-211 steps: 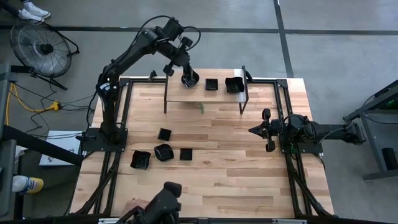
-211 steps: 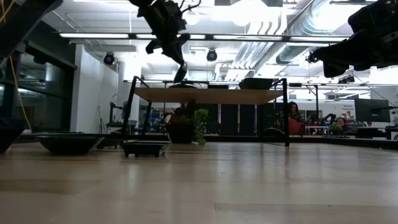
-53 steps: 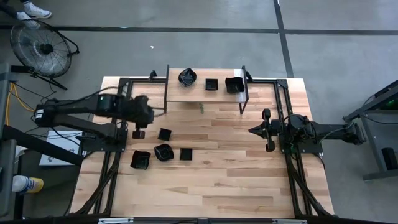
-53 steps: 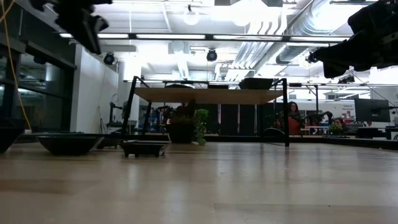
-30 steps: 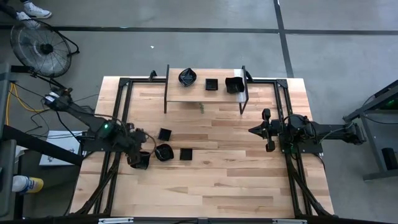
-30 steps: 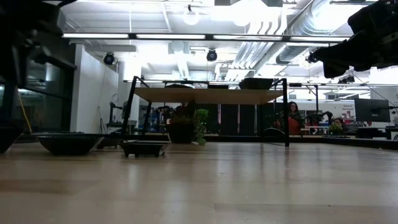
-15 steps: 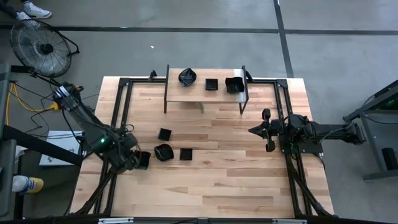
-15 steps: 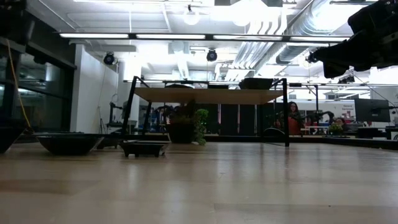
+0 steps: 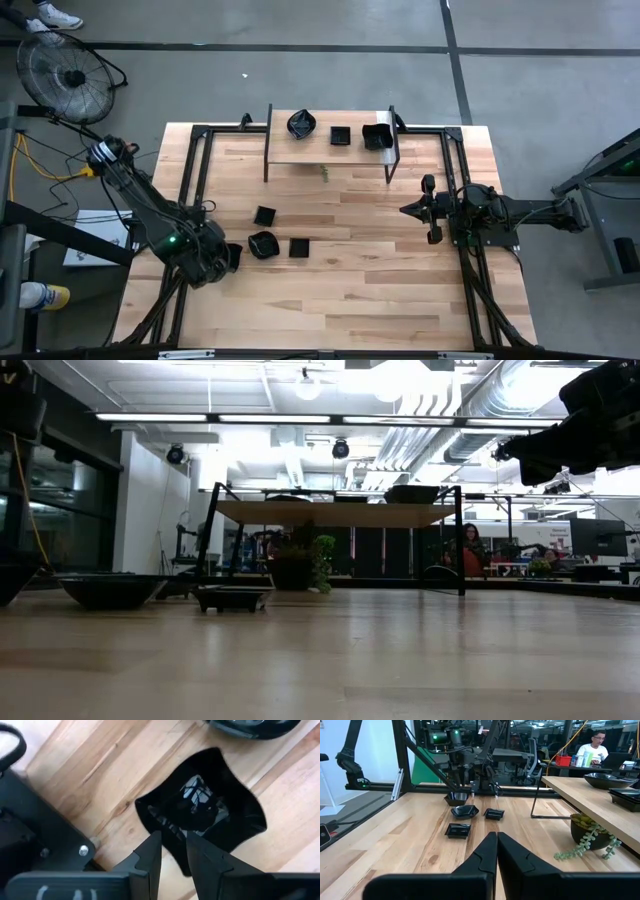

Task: Pick & Place Mini shaped plates
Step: Stack the distorted square plate on top of the other distorted square plate on the shelf

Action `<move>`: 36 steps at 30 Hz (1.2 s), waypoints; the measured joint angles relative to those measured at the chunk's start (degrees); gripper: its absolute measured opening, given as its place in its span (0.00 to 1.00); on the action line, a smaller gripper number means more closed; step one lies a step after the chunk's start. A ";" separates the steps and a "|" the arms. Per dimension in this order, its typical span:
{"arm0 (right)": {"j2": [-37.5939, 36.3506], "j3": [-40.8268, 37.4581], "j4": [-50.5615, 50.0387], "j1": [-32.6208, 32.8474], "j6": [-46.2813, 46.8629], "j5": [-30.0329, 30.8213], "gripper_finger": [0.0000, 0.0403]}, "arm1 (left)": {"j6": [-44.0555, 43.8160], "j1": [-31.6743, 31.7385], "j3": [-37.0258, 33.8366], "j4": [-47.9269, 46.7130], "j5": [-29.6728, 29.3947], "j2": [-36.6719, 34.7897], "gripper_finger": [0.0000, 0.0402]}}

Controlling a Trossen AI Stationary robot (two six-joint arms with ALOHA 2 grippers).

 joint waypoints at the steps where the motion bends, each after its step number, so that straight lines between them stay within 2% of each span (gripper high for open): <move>1: 0.02 0.00 -0.01 0.00 0.00 0.01 0.02 | 0.10 0.00 0.00 0.16 -0.65 0.10 0.22; 6: 0.01 0.00 0.01 0.00 0.00 0.00 0.02 | -0.64 0.00 0.00 0.44 -0.03 0.82 0.22; 11: 0.01 0.00 0.02 0.00 0.00 0.01 0.01 | -8.53 0.00 0.00 -0.02 7.08 1.63 0.22; 16: 0.02 0.00 -0.01 0.00 0.00 0.00 0.02 | -10.40 0.37 0.00 -1.46 9.70 5.06 0.22; 22: 0.00 0.00 -0.01 0.00 0.00 0.01 0.02 | -10.40 1.70 0.00 0.41 9.32 8.22 0.22; 36: 0.01 0.00 -0.03 0.00 0.00 -0.01 0.01 | -10.41 1.70 0.00 1.59 5.16 8.26 0.22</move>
